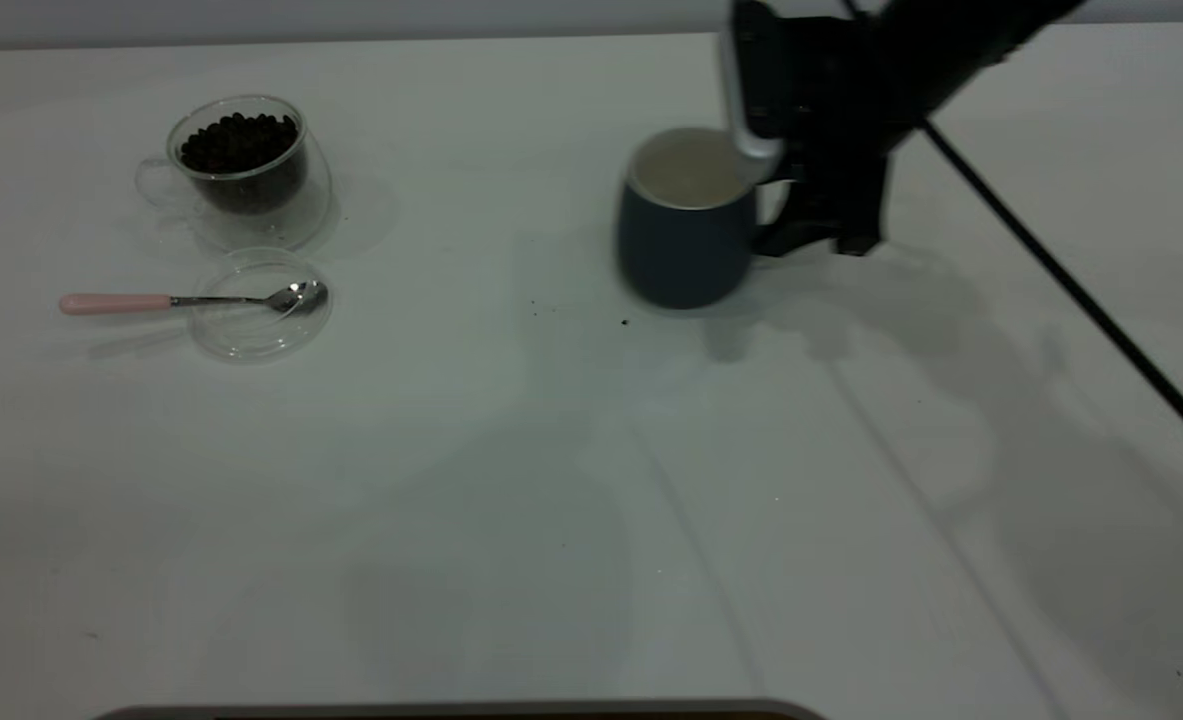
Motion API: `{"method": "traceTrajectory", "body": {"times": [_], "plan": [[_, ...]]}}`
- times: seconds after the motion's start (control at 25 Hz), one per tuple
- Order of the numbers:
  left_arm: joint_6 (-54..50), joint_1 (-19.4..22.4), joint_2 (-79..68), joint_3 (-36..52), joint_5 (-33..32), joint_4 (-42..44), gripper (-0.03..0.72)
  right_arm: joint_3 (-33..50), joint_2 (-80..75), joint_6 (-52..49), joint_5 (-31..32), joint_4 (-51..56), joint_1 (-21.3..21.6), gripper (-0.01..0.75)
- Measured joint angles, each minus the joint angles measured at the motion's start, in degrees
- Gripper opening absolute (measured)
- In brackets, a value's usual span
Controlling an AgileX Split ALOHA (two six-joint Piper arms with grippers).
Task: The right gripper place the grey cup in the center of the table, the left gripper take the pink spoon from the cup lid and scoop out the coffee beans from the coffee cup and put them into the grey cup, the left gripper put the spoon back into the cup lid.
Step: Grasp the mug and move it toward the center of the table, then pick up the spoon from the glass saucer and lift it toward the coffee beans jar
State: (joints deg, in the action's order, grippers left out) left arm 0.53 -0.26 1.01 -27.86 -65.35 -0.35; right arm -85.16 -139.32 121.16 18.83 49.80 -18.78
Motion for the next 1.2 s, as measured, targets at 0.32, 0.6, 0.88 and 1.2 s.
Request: {"method": "traceTrajectory", "body": {"times": [0.32, 0.6, 0.88, 1.2], "plan": [[0.0, 0.0, 0.0, 0.0, 0.0, 0.0, 0.38, -2.9, -1.54, -2.37, 0.05, 4.8, -2.91, 0.545], [0.0, 0.0, 0.0, 0.0, 0.0, 0.0, 0.38, 12.11, 9.09, -19.76, -4.86, 3.35, -0.46, 0.542], [-0.07, 0.0, 0.0, 0.0, 0.0, 0.0, 0.38, 35.35, 34.07, -55.93, 3.94, 9.26, -2.64, 0.54], [-0.16, 0.0, 0.0, 0.0, 0.0, 0.0, 0.38, 49.45, 62.22, -100.4, 38.19, -31.68, -3.1, 0.54]]}}
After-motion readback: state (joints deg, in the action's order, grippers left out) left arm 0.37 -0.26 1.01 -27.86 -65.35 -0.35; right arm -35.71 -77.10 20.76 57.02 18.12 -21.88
